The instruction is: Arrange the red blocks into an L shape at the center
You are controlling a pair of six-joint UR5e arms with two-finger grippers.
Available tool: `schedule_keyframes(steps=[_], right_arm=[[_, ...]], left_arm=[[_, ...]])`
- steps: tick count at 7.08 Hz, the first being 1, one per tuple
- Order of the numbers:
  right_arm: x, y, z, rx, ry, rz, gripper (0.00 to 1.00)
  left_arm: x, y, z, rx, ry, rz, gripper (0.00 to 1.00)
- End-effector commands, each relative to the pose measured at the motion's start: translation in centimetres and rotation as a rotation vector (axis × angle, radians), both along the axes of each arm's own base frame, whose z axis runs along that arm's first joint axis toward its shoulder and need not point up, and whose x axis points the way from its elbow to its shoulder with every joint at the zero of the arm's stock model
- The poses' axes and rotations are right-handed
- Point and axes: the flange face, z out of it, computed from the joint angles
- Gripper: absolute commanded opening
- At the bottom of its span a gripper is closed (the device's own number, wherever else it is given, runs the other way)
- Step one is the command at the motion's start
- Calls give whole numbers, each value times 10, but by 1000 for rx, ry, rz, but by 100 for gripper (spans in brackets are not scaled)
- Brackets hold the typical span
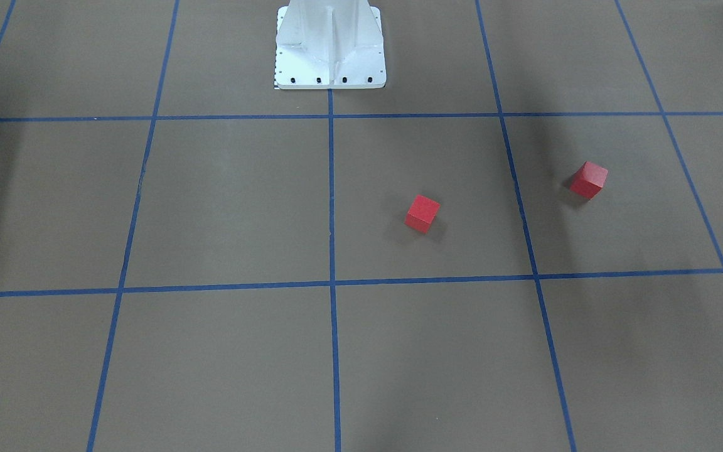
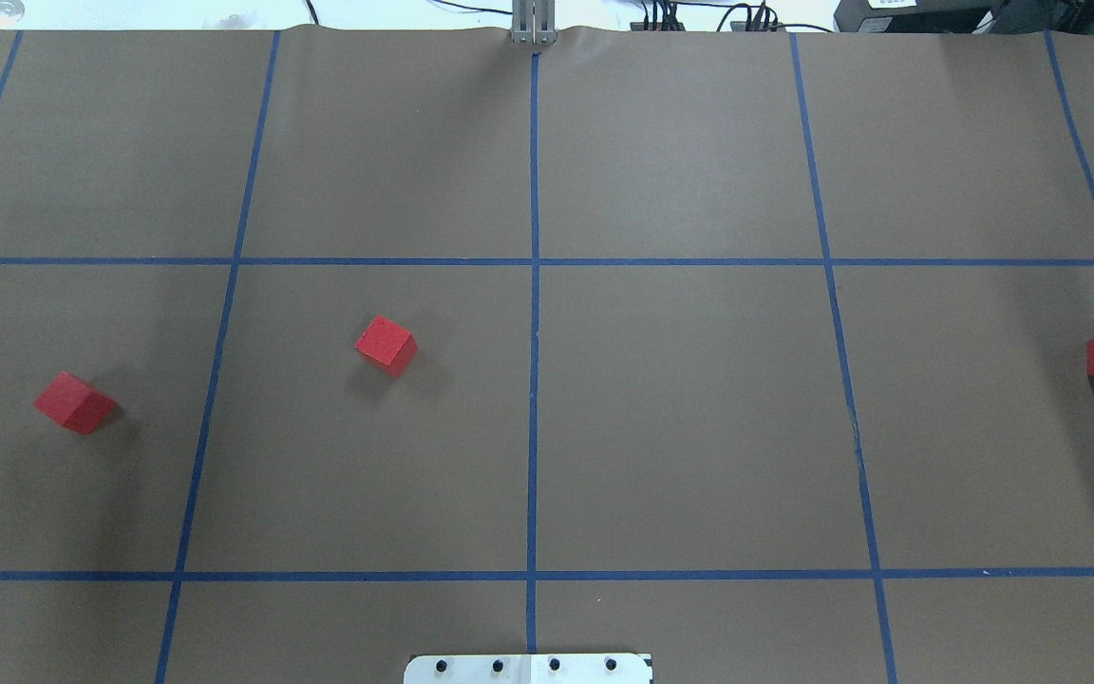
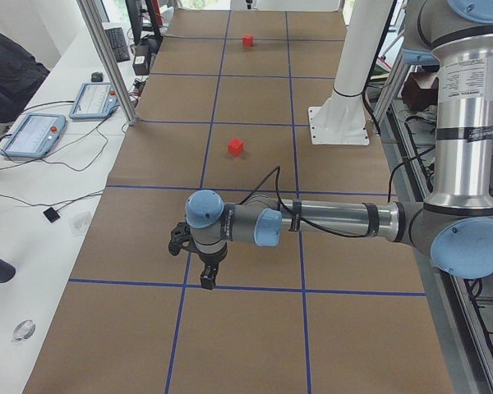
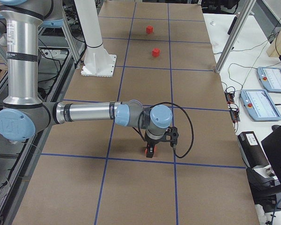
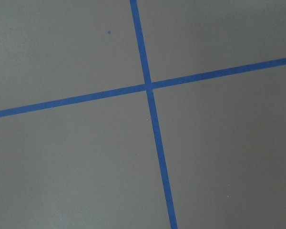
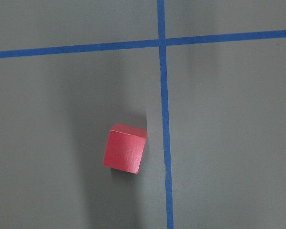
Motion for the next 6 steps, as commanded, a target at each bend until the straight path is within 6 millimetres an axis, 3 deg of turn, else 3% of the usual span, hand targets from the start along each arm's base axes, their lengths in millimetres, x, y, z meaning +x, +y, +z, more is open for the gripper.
schedule_keyframes(steps=[1, 4, 6], right_arm=[[0, 3, 5, 46, 0, 2, 99], [0, 11, 8, 57, -3, 3, 99], [0, 6, -12, 91, -5, 8, 99]], left_arm=[[-1, 1, -6, 18, 0, 1, 100], [-2, -1, -35, 74, -5, -3, 100], [2, -14, -65, 139, 11, -7, 100]])
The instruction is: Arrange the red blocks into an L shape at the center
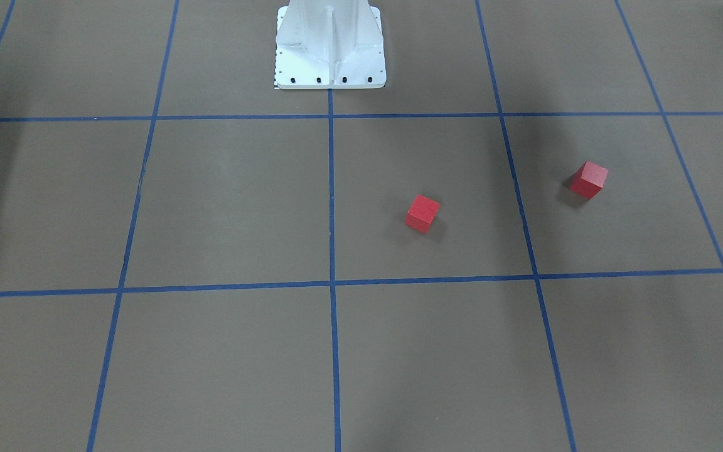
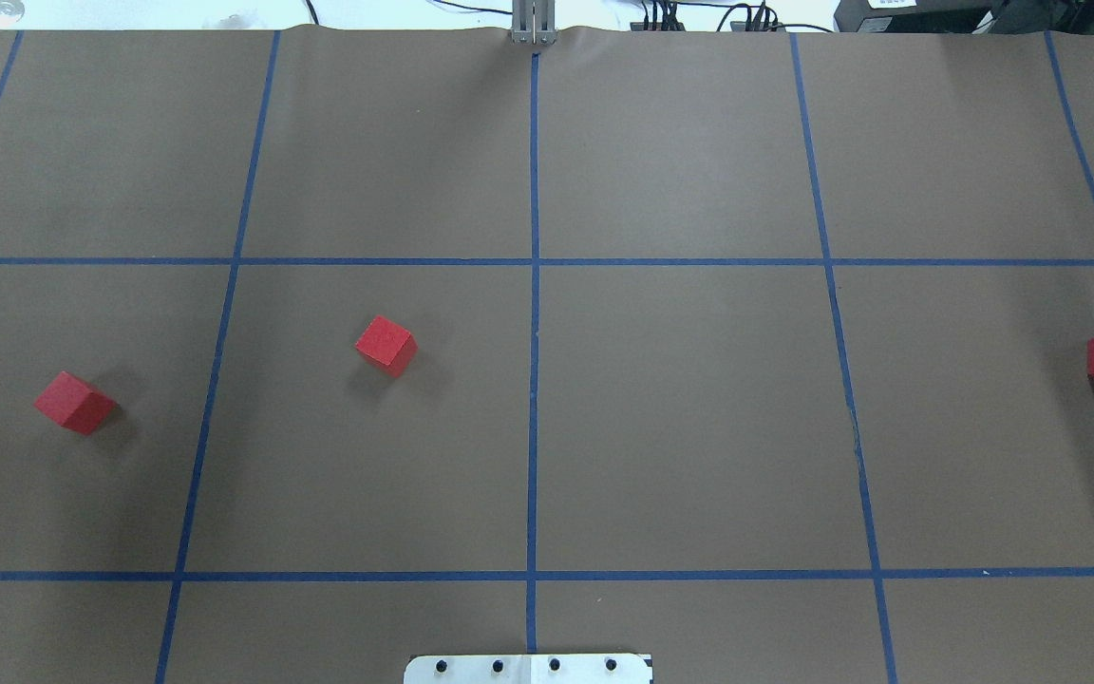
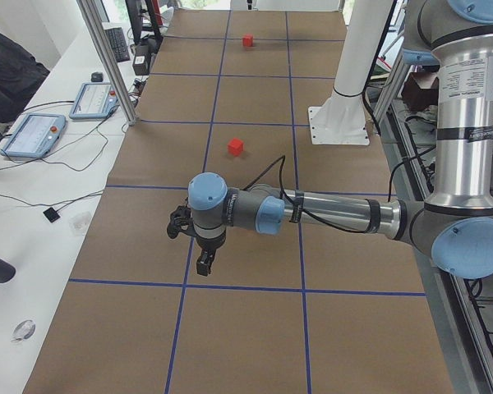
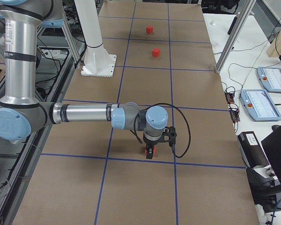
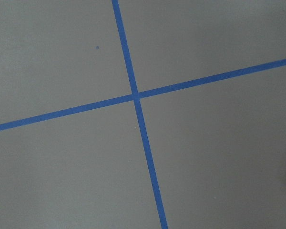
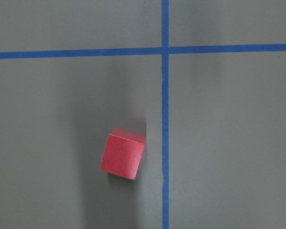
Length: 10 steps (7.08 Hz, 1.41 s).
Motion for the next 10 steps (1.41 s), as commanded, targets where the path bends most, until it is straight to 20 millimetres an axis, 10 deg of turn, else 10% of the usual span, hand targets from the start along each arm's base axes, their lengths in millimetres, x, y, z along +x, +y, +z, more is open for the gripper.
schedule_keyframes(steps=[1, 3, 4, 8, 10], right_arm=[[0, -3, -18, 34, -2, 4, 99], [-2, -38, -57, 111, -7, 3, 99], [-3, -39, -59, 121, -9, 0, 99], [-18, -43, -65, 175, -61, -26, 99], [-22, -44, -63, 169, -63, -34, 99]], left_arm=[[5, -25, -66, 125, 21, -4, 100], [76, -59, -157, 94, 96, -71, 100], [143, -65, -189, -1, 143, -88, 100], [374, 14, -302, 0, 218, -190, 100], [437, 43, -315, 55, 201, -164, 100]])
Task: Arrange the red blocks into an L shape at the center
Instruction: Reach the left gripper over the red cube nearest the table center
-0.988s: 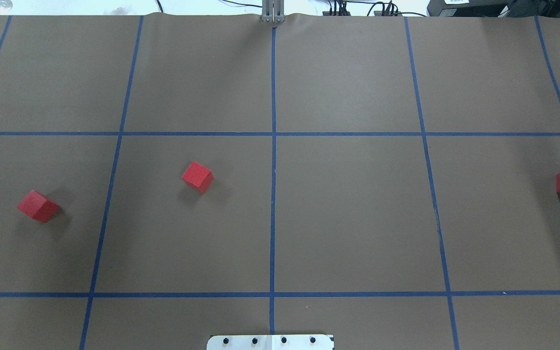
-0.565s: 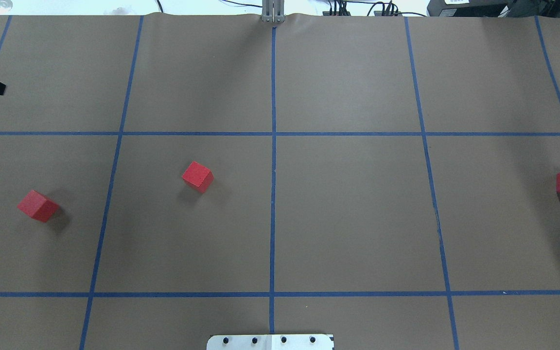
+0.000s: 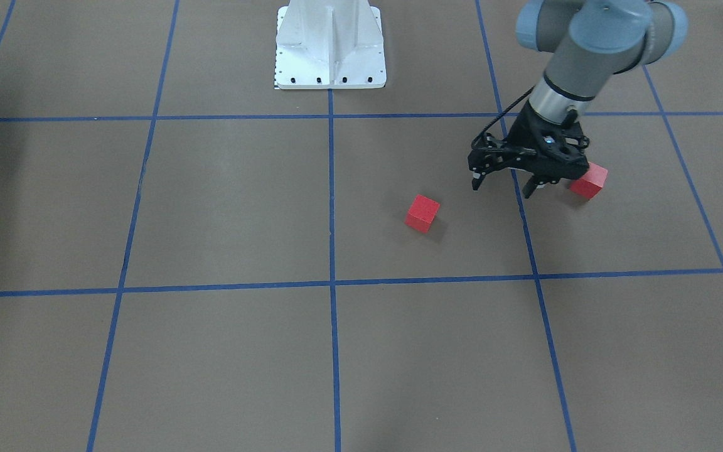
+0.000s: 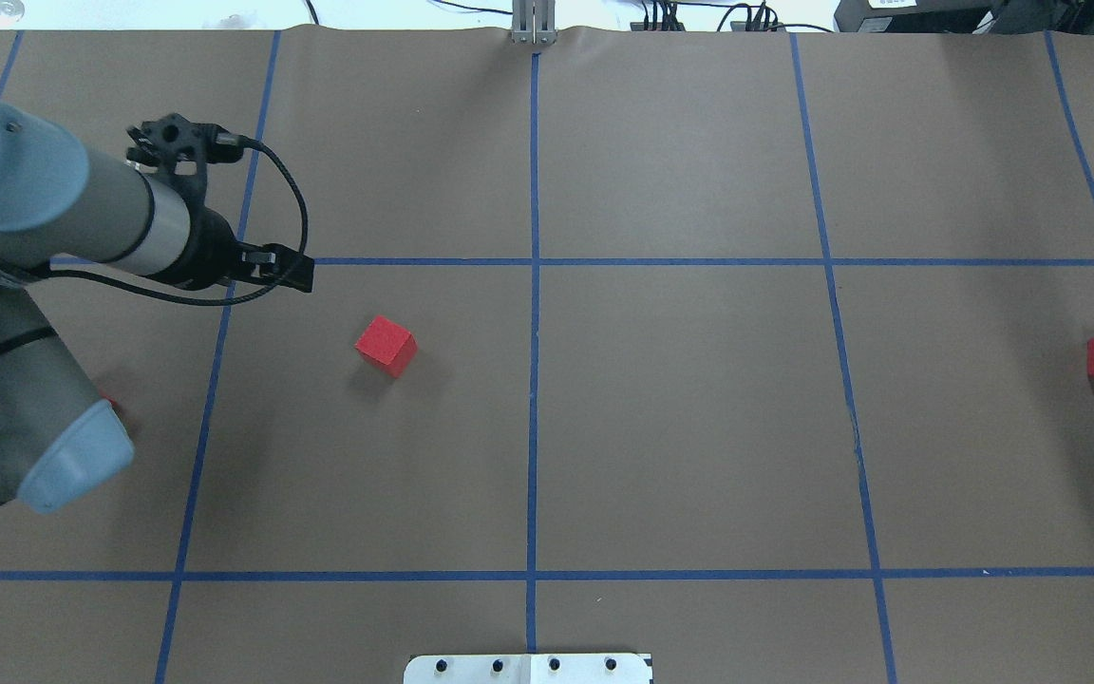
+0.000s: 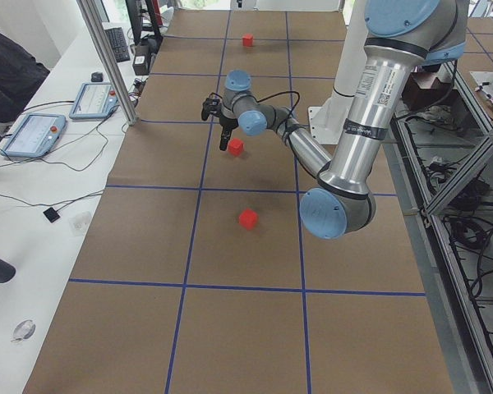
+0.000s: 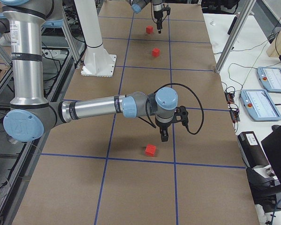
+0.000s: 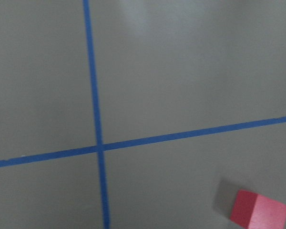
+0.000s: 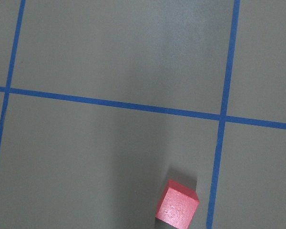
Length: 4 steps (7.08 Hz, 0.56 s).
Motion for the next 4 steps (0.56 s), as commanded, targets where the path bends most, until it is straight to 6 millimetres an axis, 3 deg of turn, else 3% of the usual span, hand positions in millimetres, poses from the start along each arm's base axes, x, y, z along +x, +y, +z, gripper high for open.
schedule_keyframes(steps=[1, 2, 4], right_arm=[[-2, 0, 1, -3, -1, -4, 99], [-3, 0, 2, -3, -1, -7, 99], [-4, 0, 4, -9, 1, -8, 99]], left_arm=[[67, 21, -22, 57, -13, -8, 100], [91, 21, -31, 69, -16, 6, 100], [111, 24, -22, 73, -18, 28, 100]])
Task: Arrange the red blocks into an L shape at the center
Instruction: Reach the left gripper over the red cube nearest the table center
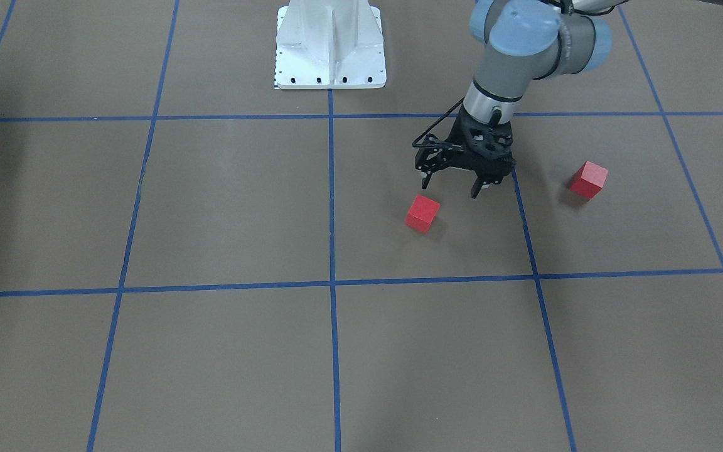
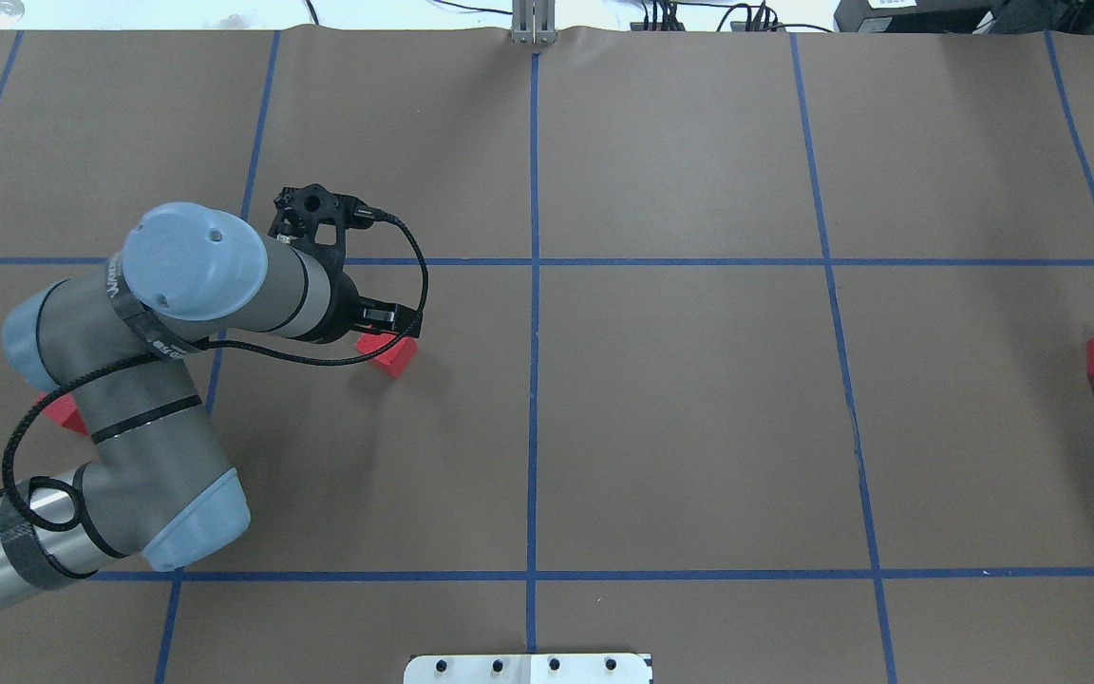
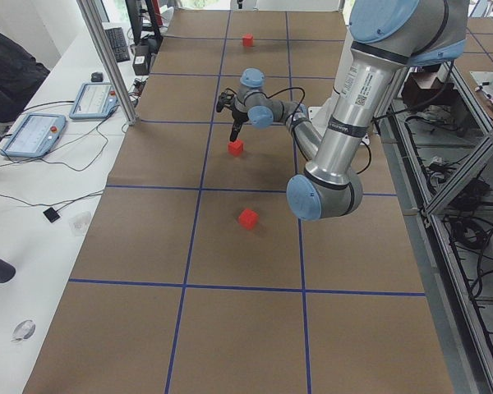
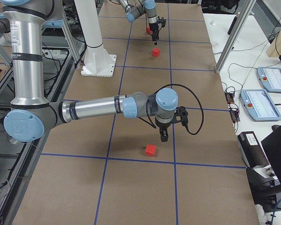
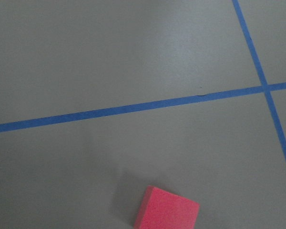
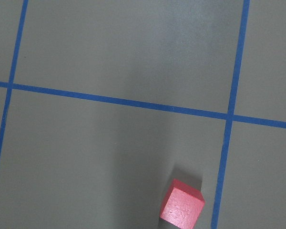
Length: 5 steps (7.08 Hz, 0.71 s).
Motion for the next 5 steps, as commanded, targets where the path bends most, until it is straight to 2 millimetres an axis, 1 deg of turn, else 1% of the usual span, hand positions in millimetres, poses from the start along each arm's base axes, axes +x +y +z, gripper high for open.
schedule_keyframes(steps=[1, 2, 4, 5], right_arm=[[-1, 0, 1, -4, -1, -2, 99], [-1, 0, 1, -1, 1, -3, 99], [-1, 0, 2, -6, -1, -2, 99], [-1, 0, 3, -6, -1, -3, 99]], left_arm=[[22, 3, 12, 15, -25, 6, 100], [25, 2, 13, 16, -30, 3, 100], [30, -3, 23, 5, -50, 2, 100], [31, -3, 24, 5, -51, 2, 100]])
